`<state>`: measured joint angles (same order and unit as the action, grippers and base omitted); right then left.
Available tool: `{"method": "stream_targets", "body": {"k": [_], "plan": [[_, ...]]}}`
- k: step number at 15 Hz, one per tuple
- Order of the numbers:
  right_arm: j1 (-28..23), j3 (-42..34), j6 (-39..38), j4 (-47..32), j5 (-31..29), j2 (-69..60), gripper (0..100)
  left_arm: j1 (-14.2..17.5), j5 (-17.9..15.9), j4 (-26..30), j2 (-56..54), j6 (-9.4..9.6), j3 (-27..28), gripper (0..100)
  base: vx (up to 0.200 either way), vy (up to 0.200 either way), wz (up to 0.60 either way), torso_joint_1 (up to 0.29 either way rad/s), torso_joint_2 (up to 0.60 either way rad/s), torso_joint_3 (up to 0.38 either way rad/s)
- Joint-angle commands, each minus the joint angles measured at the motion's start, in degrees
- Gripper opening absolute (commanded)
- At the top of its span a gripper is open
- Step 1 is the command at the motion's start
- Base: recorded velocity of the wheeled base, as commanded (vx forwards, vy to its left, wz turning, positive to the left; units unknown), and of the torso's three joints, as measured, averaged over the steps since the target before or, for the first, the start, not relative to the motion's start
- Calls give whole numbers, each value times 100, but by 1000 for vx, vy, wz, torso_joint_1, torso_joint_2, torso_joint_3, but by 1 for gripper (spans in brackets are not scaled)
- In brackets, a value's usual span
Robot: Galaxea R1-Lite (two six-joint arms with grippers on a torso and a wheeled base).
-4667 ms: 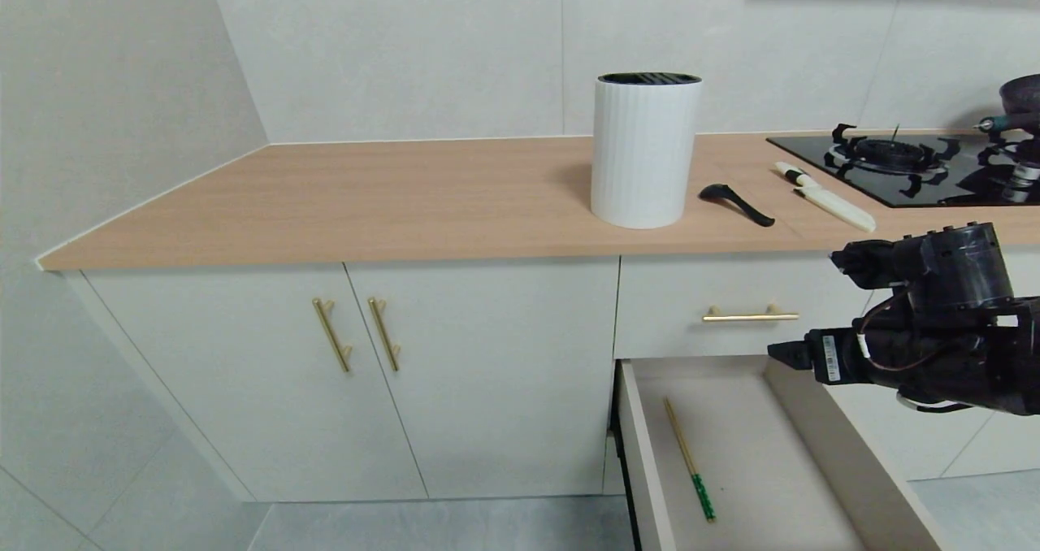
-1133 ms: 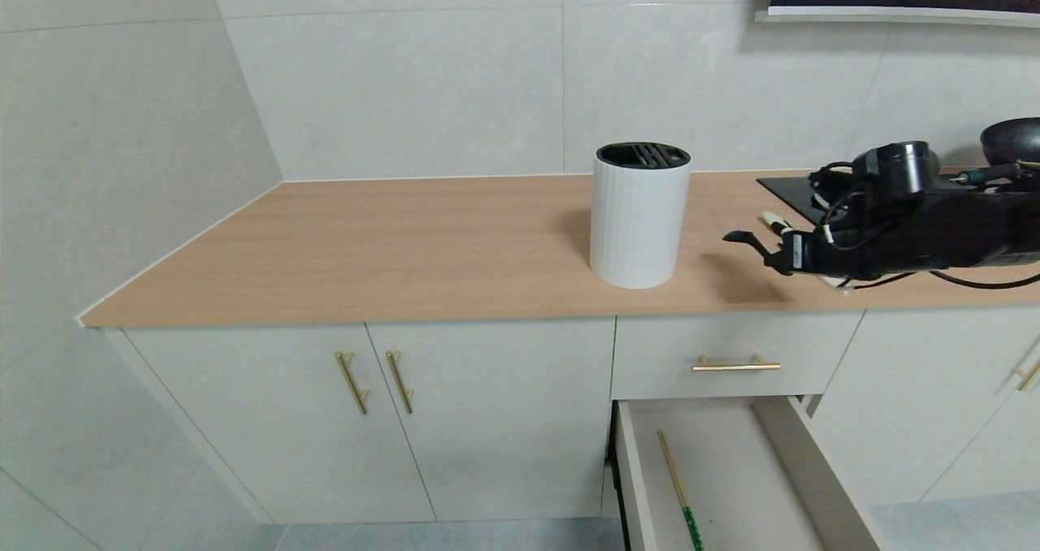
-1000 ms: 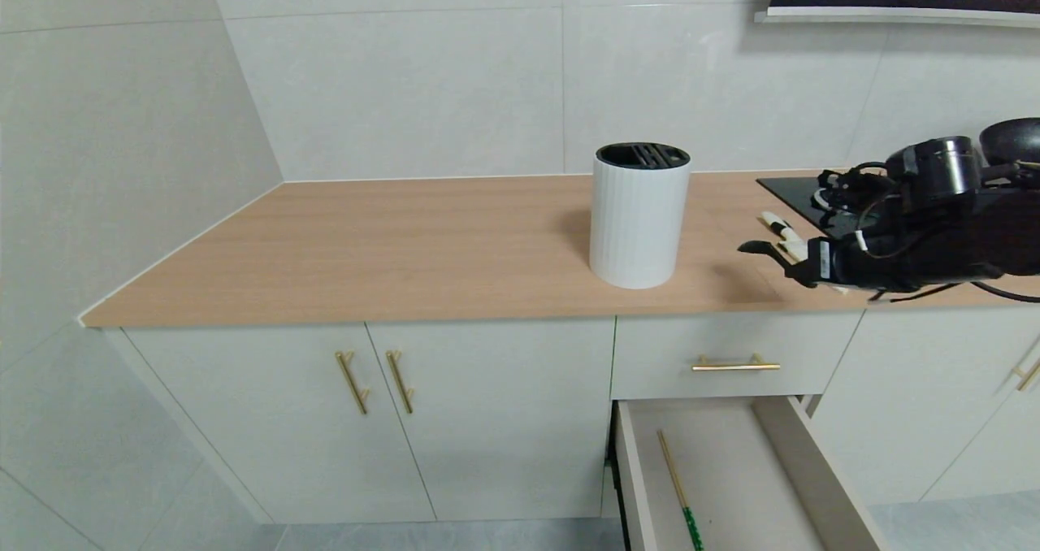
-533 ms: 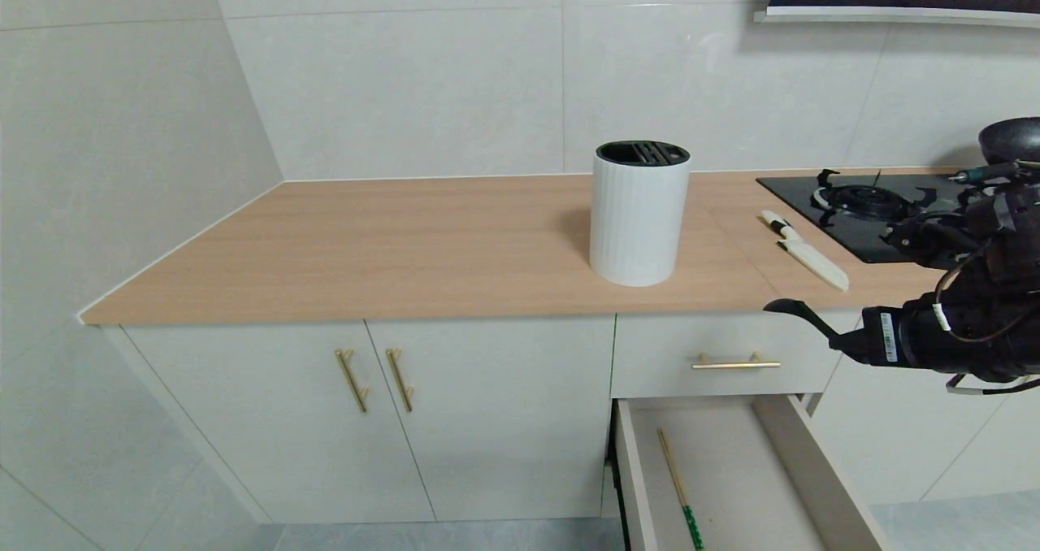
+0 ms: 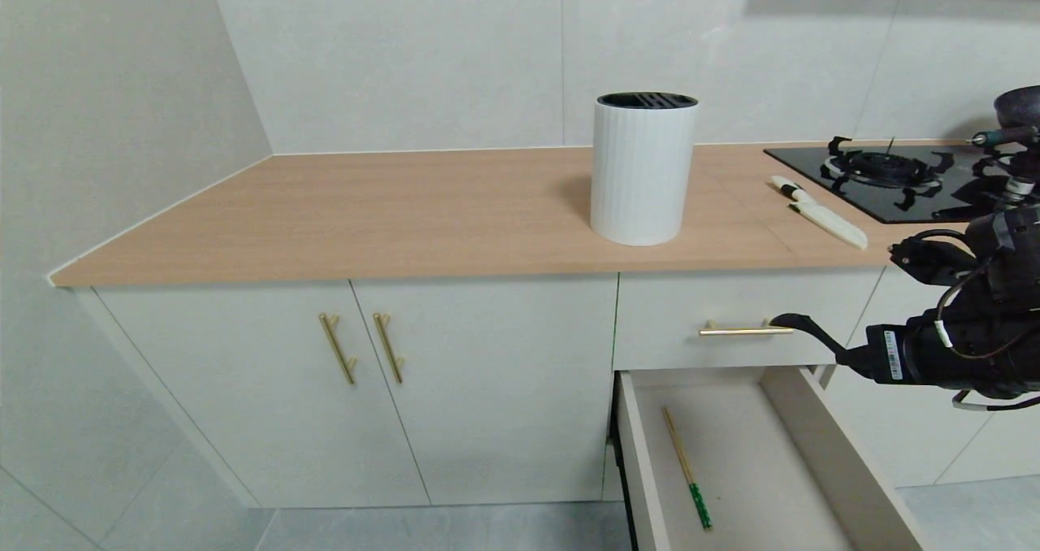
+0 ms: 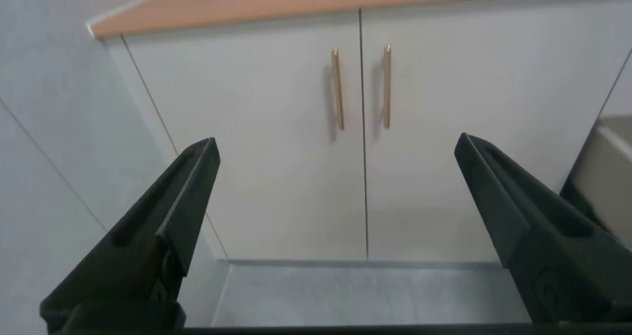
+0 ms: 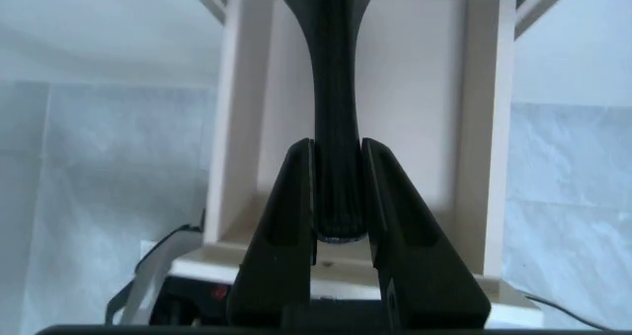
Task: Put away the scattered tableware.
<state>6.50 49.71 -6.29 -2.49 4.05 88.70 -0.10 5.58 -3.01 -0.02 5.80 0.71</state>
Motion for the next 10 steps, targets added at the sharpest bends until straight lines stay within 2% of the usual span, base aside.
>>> {"method": "stream_targets", "body": {"k": [1,6,10], "plan": [[-26,-14,5,3,0,69,0,1,4,2,2,0,0,100,0,0,0,-154,471,315],[-166,-23,198,3,8,315,0,1,4,2,2,0,0,100,0,0,0,-133,469,332],[-149,-49,207,11,8,517,0,1,4,2,2,0,0,100,0,0,0,-74,450,361]]}}
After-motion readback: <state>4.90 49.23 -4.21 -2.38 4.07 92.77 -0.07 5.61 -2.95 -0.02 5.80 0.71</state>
